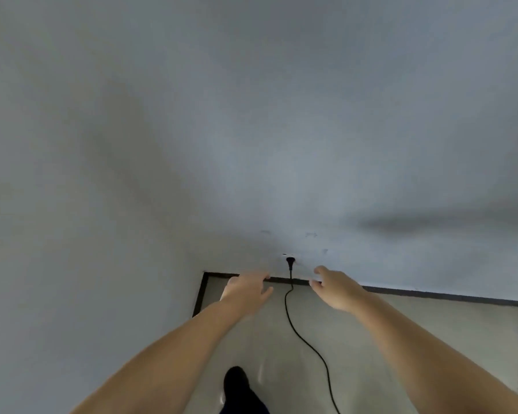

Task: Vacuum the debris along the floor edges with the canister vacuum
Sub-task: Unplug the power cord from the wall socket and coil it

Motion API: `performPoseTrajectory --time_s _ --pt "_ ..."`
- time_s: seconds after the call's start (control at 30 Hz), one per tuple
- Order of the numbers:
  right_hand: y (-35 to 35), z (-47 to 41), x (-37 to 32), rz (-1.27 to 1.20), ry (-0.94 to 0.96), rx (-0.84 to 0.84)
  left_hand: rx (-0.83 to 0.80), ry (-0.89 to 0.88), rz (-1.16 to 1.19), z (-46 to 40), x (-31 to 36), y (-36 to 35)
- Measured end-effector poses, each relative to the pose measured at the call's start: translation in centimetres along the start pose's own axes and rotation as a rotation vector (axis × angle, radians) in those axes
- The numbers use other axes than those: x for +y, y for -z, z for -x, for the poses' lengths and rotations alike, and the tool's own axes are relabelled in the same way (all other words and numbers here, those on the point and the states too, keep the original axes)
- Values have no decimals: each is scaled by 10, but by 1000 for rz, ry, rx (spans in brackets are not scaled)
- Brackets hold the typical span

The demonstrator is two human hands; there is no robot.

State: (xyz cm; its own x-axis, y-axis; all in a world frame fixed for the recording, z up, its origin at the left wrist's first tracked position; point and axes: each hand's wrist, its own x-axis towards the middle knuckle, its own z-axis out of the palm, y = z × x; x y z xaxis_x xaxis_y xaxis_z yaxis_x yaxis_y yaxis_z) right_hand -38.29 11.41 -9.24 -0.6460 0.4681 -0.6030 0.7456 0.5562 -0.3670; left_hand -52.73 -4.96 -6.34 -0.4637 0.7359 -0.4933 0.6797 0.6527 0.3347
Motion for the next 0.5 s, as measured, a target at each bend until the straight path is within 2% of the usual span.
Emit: performPoseTrajectory --time_s 0.23,0.37,0.5 --pt "-68 -91 3 -138 -128 -11 -63 -132 20 -103 -55 -43" --pt "-123 -176 31 -77 -143 68 39 -216 7 -182 -85 -111" --pt "-177 -263 57 -147 -223 249 158 -320 -15 -257 -118 -187"
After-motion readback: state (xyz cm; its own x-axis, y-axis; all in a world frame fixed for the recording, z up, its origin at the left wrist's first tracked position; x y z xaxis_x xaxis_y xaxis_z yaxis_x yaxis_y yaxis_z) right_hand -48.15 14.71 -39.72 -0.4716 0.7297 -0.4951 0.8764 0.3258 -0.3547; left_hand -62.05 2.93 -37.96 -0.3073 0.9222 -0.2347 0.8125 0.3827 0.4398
